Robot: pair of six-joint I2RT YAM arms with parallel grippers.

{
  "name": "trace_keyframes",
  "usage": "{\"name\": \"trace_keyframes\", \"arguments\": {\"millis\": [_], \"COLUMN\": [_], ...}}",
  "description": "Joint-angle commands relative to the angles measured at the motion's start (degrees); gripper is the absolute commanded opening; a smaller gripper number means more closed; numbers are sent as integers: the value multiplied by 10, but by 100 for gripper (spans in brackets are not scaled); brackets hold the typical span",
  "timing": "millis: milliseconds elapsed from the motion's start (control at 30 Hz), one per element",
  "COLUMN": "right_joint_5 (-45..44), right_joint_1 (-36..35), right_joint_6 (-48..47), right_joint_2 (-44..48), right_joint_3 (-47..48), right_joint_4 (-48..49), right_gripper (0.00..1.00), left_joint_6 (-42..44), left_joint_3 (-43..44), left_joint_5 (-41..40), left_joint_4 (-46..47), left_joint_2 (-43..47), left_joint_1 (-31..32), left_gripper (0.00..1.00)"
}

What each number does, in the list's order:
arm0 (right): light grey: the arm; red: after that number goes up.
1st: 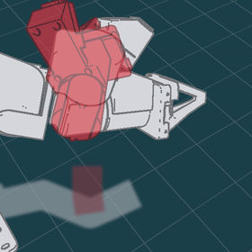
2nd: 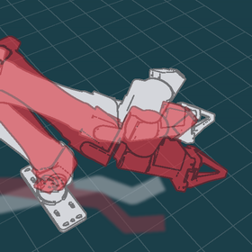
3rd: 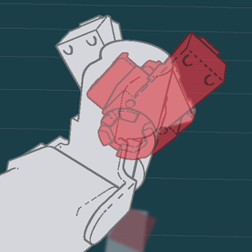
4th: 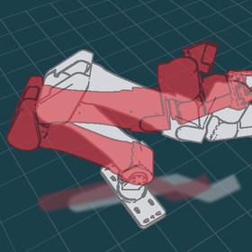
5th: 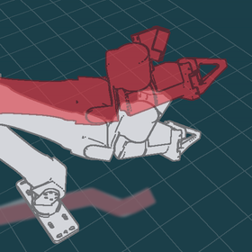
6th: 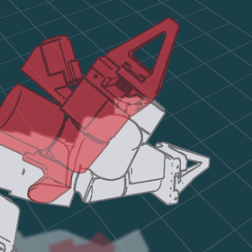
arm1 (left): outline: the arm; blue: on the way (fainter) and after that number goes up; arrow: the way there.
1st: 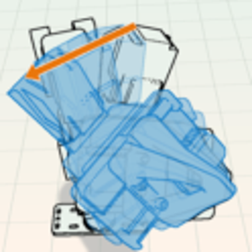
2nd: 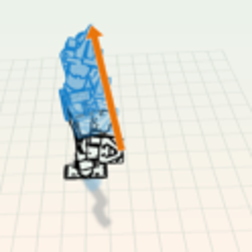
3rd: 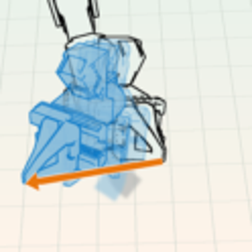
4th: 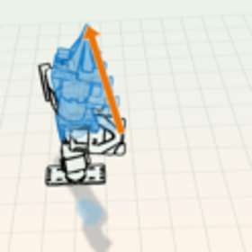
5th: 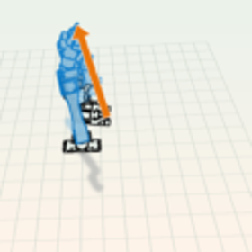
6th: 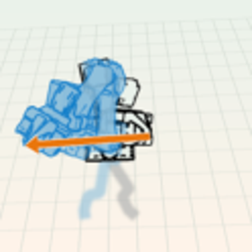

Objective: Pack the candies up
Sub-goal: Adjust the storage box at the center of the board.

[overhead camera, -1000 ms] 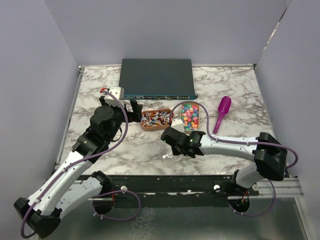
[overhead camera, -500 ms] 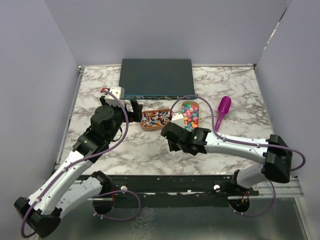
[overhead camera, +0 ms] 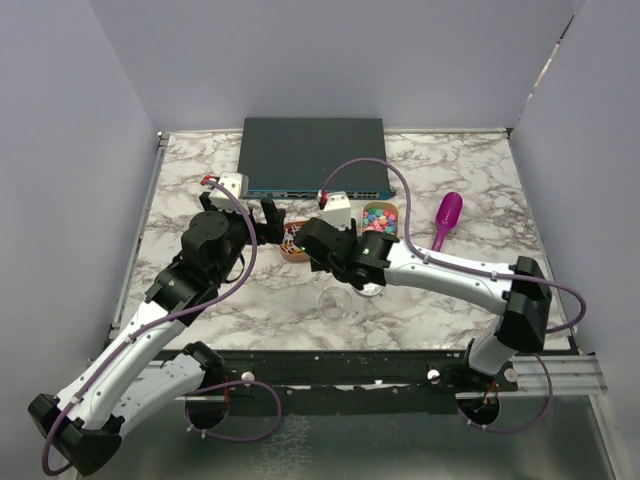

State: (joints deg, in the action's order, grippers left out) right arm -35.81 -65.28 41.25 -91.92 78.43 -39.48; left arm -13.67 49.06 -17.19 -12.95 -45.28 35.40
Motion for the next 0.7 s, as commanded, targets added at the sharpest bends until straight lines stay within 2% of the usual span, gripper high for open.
{"name": "trace_keyframes", "arguments": {"millis": [0,100,300,433,667], "right_joint_5": [-81,-84,-25,4,36], "right_joint_1": [4,7,24,42,64], "right_joint_6": [106,171,265,322,363], "right_joint_2": [-73,-94,-98,-121,-138], "right_joint_3": [76,92,58,63,41], "right_joint_4": [-78,-79,-20,-35,4], "right_gripper": [58,55,52,51,51], "left_joint_6": [-3,-5,-6,-7,-12], "left_joint_3": [12,12,12,12,12], "left_joint_5": [-2,-3,-13,-27,-110], "left_joint_4": [-2,-2,-3,-4,-16], "left_joint_2": [7,11,21,29,55], "left_joint_1": [4,4,4,4,4], "left_gripper": [99,99,99,99,99]}}
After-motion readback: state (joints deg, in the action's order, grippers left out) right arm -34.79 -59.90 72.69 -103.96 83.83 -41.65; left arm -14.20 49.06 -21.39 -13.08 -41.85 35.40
